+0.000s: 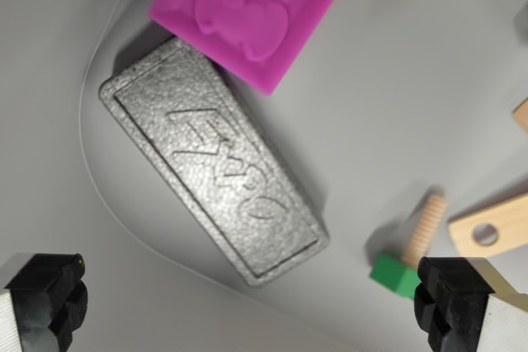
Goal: Pick an object from the bin
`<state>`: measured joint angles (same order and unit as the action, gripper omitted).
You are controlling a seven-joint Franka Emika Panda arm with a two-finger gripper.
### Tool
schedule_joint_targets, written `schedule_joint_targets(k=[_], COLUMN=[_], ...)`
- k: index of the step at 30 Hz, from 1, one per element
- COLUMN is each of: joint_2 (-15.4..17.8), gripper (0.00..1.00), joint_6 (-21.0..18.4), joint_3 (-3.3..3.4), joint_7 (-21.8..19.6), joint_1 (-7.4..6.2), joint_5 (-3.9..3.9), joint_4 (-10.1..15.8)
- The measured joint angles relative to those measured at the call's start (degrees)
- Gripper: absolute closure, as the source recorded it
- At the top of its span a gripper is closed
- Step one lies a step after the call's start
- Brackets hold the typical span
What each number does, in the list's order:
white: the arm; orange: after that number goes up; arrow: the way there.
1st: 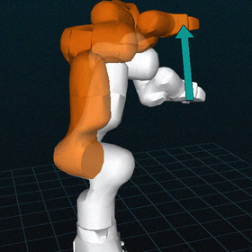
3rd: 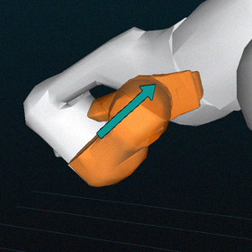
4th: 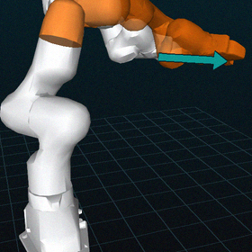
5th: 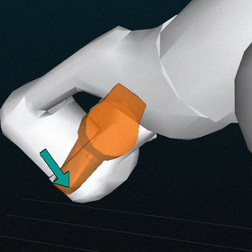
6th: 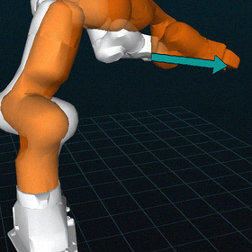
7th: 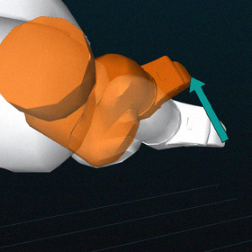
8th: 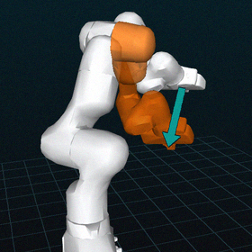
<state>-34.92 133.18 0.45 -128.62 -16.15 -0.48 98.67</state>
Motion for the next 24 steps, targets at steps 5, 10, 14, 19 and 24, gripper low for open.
schedule_joint_targets(k=[5, 10, 14, 19, 24], joint_2=[-2.07, -4.04, -6.2, -7.22, -9.8], gripper=[0.0, 0.0, 0.0, 0.0, 0.0], joint_6=[0.69, 2.54, 4.29, 5.61, 7.02], joint_3=[0.24, 0.24, 0.24, 0.27, 0.25], joint_7=[-3.89, -4.12, -4.14, -4.16, -4.17], joint_1=[-0.9, -0.85, -0.84, -0.71, -0.68], joint_5=[-0.14, -0.14, -0.14, -0.14, -0.14], joint_4=[-1.49, -1.57, -1.86, -2.1, -2.82])
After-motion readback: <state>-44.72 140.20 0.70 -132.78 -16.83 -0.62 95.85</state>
